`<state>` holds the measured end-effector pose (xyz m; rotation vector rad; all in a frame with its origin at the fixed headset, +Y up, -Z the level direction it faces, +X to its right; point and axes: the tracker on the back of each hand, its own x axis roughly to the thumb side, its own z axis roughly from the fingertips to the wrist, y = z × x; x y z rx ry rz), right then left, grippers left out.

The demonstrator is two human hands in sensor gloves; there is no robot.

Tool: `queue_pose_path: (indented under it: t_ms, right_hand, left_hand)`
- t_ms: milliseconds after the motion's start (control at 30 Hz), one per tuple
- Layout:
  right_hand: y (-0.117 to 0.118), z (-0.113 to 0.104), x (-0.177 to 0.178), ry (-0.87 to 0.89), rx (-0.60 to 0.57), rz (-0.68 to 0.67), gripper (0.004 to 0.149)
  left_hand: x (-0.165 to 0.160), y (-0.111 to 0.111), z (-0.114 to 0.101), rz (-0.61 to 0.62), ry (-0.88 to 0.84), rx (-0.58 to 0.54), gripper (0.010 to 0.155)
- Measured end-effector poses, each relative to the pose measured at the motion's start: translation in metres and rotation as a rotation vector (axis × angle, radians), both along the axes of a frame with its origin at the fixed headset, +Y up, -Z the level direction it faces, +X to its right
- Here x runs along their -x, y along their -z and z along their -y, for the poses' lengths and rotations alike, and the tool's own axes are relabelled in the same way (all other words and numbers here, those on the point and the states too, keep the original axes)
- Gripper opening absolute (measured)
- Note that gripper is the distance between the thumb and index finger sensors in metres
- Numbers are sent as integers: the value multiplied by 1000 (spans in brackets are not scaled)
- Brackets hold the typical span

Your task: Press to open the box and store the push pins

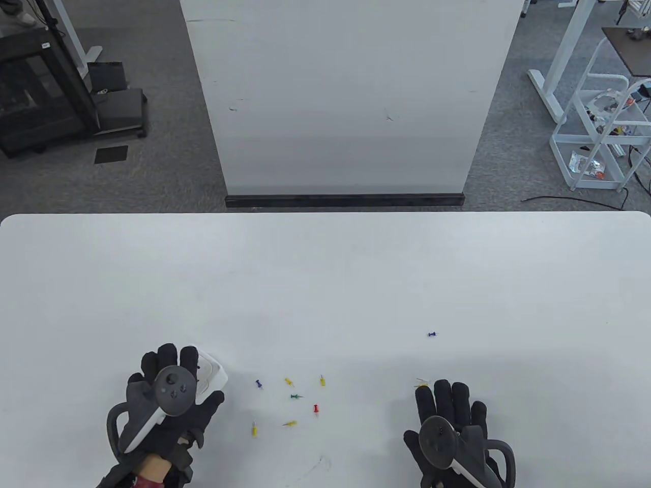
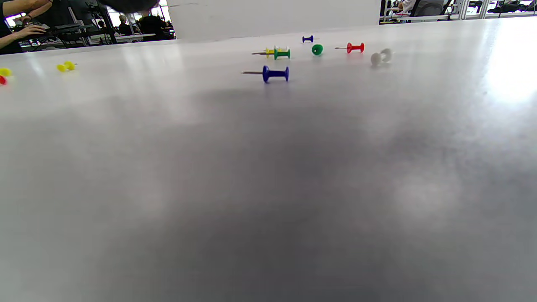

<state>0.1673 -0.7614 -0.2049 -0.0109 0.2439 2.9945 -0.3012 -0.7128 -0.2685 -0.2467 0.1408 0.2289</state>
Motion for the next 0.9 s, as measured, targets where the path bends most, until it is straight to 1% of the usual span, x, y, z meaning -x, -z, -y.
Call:
queue_pose_path:
  t_ms: [67, 167, 233, 333, 467, 500, 633, 700, 733, 800, 833, 900]
  right_hand:
    - [0, 0, 0, 6, 0, -1, 79]
    - [0, 0, 0, 11, 5, -5, 80]
    - [0, 0, 0, 15, 9, -7, 80]
    - [0, 0, 0, 15, 13, -9, 80]
    - [0, 0, 1, 18, 15, -12, 80]
    - [0, 0, 1, 20, 17, -12, 80]
    - [0, 0, 0, 27, 13, -10, 79]
    - [1, 0, 0, 31, 15, -7, 79]
    - [1, 0, 0, 32, 16, -7, 79]
    - [1, 0, 0, 33, 18, -8, 80]
    - [1, 0, 0, 33, 19, -8, 80]
    - [1, 0, 0, 34, 20, -8, 79]
  left_hand:
    - [11, 6, 11, -10, 8, 48, 92]
    - [17, 9, 25, -13, 23, 116, 93]
    - [19, 10, 29, -20, 22, 107, 93]
    - [24, 14, 39, -9, -2, 128, 95]
    - [33, 17, 42, -13, -102, 66, 100]
    - [34, 17, 41, -13, -99, 26, 101]
    - [35, 16, 36, -11, -138, -48, 105]
    - [28, 14, 28, 12, -193, -110, 105]
    - [24, 15, 23, 29, -208, -124, 105]
    - [9, 15, 11, 96, -235, -143, 105]
    - [4, 15, 8, 115, -241, -148, 105]
    - [-22, 14, -5, 227, -255, -167, 105]
